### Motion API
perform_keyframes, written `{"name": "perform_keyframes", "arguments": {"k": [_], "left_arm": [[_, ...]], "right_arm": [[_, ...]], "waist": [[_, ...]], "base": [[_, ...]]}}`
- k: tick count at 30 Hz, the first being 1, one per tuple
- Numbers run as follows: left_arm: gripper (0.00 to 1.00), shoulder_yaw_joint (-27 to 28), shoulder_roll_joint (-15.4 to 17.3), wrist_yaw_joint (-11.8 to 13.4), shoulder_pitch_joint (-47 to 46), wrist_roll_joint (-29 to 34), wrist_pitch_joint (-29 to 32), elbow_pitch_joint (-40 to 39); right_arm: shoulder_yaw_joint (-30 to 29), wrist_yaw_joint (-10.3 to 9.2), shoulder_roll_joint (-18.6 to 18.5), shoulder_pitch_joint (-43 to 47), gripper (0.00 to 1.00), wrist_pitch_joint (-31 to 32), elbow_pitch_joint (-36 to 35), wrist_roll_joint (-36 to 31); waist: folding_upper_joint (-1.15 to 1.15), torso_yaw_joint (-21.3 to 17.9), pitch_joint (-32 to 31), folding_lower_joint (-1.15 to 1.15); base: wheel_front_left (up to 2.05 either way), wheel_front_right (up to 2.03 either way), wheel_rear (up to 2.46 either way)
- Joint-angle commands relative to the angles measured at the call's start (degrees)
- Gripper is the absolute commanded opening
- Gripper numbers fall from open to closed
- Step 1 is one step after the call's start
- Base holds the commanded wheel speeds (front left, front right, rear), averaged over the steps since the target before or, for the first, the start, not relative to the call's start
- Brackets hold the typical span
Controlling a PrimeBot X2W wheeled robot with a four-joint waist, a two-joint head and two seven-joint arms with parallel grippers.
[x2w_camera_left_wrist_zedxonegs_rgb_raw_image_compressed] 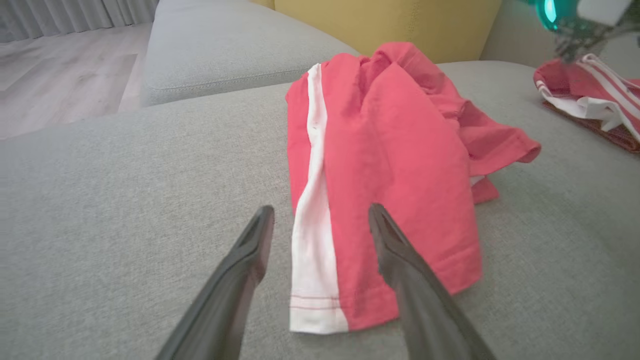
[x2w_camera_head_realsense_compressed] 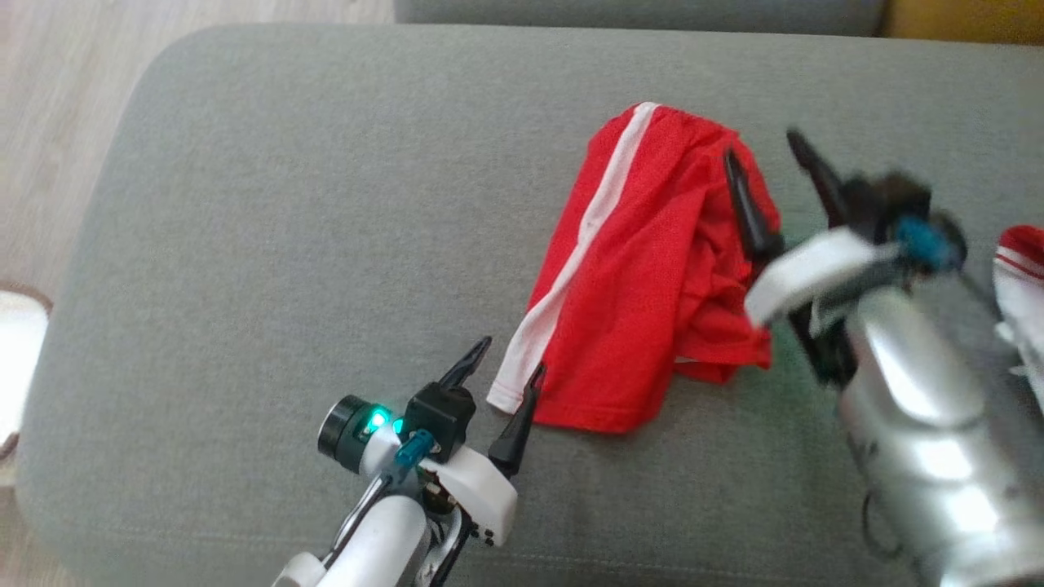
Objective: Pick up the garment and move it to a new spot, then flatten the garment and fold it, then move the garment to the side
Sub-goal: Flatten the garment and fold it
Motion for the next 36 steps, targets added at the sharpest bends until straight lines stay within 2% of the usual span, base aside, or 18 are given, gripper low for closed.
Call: {"name": "perform_keyframes", "arguments": {"k": [1,5,17,26,30,31,32,36], "left_arm": [[1.00,2.0,-0.1,0.5,-1.4,0.1,-0.3,-2.2],[1.00,1.1,-0.2,0.9,-1.6,-1.0,-0.3,-3.7],[1.00,0.2,-0.3,3.9,-4.5,-4.2,-0.3,-7.3],[1.00,-1.3,-0.3,4.7,-5.5,-5.6,-0.3,-9.2],[1.00,-1.0,-0.3,5.5,-5.0,-6.6,-0.3,-10.2],[1.00,-1.0,-0.3,5.6,-4.9,-6.7,-0.3,-10.2],[1.00,-0.9,-0.3,5.6,-4.9,-6.7,-0.3,-10.2],[1.00,0.3,-0.3,5.6,-5.0,-6.3,-0.3,-9.6]], "right_arm": [[2.8,0.37,-0.9,-4.7,1.00,1.5,-0.5,0.0],[8.0,0.37,-4.5,-12.5,1.00,7.8,4.2,1.6],[21.8,0.37,-12.4,-26.1,1.00,18.6,15.0,8.2],[31.2,0.37,-16.4,-30.3,1.00,24.5,20.2,13.4],[35.1,0.37,-17.5,-29.8,1.00,28.8,21.0,18.6],[35.6,0.37,-17.9,-30.0,0.95,28.6,20.7,19.5],[36.1,0.37,-18.2,-30.2,0.00,28.2,20.5,20.1],[34.8,0.37,-18.7,-31.3,0.00,22.5,21.0,22.5]], "waist": [[0.00,1.3,1.2,0.00],[0.00,3.5,2.9,0.00],[0.00,9.9,9.0,0.00],[0.00,14.7,13.2,0.00],[0.00,15.3,14.3,0.00],[0.00,15.1,14.4,0.00],[0.00,14.8,14.4,0.00],[0.00,12.3,13.0,0.00]], "base": [[0.00,0.00,0.00],[0.00,0.00,0.00],[0.00,0.00,0.00],[0.00,0.00,0.00],[0.00,0.00,0.00],[0.00,0.00,0.00],[0.00,0.00,0.00],[0.00,0.00,0.00]]}}
